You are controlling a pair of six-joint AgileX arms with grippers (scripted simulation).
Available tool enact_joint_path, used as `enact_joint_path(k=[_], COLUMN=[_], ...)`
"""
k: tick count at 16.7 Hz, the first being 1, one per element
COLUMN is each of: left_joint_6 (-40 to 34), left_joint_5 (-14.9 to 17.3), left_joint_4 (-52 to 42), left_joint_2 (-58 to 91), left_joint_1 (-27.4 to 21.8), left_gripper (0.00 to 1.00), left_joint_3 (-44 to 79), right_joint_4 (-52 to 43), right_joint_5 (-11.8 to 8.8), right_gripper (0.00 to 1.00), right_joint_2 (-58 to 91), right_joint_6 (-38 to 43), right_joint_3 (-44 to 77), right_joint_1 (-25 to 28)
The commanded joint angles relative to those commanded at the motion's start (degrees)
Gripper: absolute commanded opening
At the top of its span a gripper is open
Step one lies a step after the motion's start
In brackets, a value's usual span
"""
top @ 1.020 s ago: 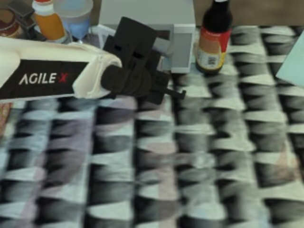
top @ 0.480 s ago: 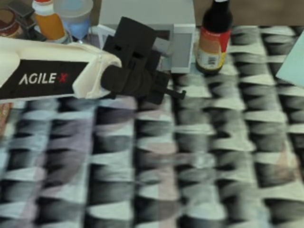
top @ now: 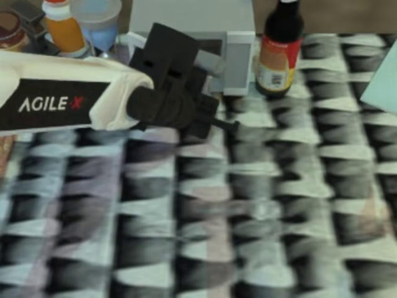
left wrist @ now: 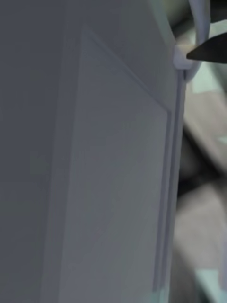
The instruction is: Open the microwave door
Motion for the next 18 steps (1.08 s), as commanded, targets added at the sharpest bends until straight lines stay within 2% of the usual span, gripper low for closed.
enact_joint_path(k=[18], left_joint_6=[0.7], left_joint_5=[0.4], left_joint_4=[0.1], left_joint_2=[-0.2], left_joint_1=[0.3], left_gripper=[0.0], left_joint_3=[-0.5], right_joint_4=[0.0], right_joint_5=[0.0], right_gripper=[1.0], right_joint_2=[0.0], right_joint_6=[0.0], right_joint_3=[0.0], right_joint_1=[0.0])
